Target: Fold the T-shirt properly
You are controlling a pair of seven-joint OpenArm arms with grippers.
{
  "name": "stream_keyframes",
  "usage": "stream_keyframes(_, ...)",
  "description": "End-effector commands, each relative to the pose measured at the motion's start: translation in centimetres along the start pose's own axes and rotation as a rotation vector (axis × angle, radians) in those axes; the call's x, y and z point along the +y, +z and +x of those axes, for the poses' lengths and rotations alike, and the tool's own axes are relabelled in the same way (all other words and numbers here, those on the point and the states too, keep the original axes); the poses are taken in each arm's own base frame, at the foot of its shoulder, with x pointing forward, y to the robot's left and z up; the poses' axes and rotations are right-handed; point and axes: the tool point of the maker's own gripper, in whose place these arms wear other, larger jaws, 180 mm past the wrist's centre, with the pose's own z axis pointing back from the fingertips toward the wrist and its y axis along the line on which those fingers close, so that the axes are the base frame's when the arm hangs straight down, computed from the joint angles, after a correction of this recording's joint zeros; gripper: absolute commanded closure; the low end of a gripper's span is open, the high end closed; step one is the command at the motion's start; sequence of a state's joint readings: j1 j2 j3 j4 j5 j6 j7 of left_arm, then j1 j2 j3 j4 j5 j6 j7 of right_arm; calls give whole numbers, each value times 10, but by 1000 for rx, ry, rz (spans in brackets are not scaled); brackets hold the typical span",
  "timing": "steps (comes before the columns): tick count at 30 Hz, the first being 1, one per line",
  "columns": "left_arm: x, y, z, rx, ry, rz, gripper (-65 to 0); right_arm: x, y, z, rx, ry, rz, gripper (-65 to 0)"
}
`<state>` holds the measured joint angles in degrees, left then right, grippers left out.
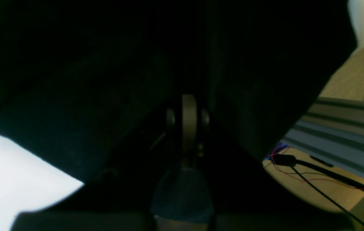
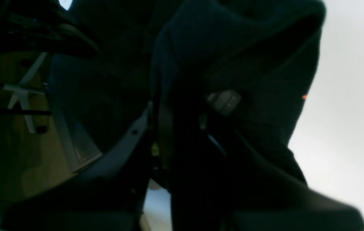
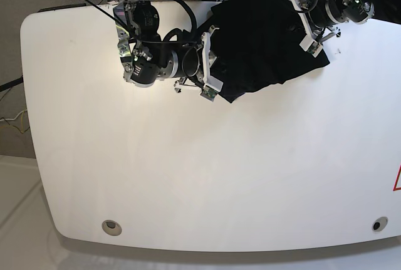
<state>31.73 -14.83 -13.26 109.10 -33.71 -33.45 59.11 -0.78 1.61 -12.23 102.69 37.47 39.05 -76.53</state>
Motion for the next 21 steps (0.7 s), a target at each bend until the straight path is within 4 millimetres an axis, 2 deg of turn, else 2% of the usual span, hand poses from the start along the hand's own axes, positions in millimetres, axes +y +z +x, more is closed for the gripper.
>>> stream_keyframes(1, 6, 3, 7, -17, -16, 18, 0, 1, 4, 16, -53, 26, 3, 0)
stream_keyframes(14, 36, -5, 39, -22, -95, 183, 0, 2, 4, 16, -54, 23, 4, 0)
stream_keyframes(21, 47, -10, 52, -37, -97, 197, 0, 1, 4, 16, -56, 21, 1, 0)
